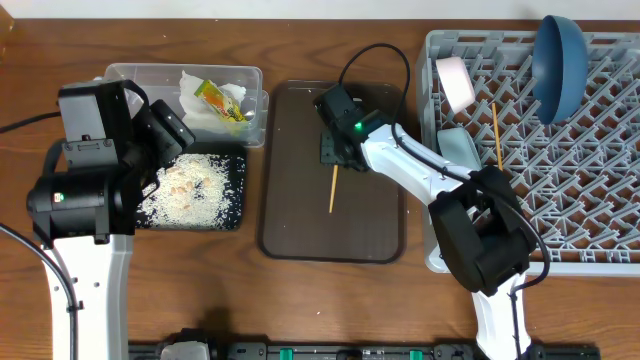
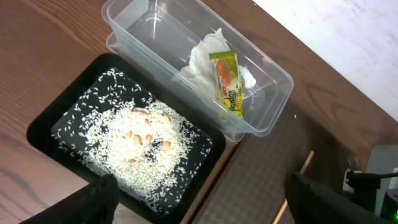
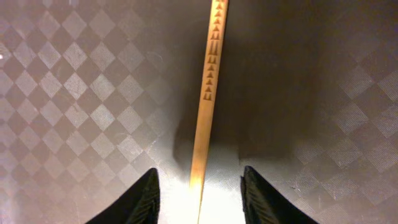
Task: Sort waste into correct bins and load items into the dishwasher rack
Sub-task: 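Reach the right gripper to the second chopstick and grasp it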
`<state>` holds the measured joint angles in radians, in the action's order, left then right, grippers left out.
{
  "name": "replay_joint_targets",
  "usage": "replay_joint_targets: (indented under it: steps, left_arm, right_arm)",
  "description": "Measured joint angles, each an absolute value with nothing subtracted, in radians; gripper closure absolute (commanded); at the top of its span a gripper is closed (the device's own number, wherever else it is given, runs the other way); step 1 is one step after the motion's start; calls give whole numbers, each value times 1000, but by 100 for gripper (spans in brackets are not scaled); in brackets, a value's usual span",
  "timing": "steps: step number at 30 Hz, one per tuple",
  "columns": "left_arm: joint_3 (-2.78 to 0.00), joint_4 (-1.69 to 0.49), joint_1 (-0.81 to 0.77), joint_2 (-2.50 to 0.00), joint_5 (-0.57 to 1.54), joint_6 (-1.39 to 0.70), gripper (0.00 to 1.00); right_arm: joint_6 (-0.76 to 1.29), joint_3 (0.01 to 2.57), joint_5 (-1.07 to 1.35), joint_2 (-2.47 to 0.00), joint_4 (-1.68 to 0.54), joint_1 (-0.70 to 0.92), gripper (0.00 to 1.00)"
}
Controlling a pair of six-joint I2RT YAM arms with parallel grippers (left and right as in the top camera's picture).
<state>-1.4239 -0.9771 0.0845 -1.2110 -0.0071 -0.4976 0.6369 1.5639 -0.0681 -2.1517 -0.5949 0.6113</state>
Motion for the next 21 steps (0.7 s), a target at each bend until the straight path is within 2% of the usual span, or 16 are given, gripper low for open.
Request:
replay_joint_targets:
  steps: [7,14,21]
  left_arm:
    - [-1424,-977,84,-1211,-7,-498,12]
    - [-1424,-977,84,-1211,-7,-498,12]
    - [-1424,-977,84,-1211,-7,-498,12]
  right_arm:
    - [651,1564,-80,-2186,-588,622,75]
    - [665,1565,-86,-2186,-605,624,98]
    - [666,1574,-77,-2186,-630,624,99]
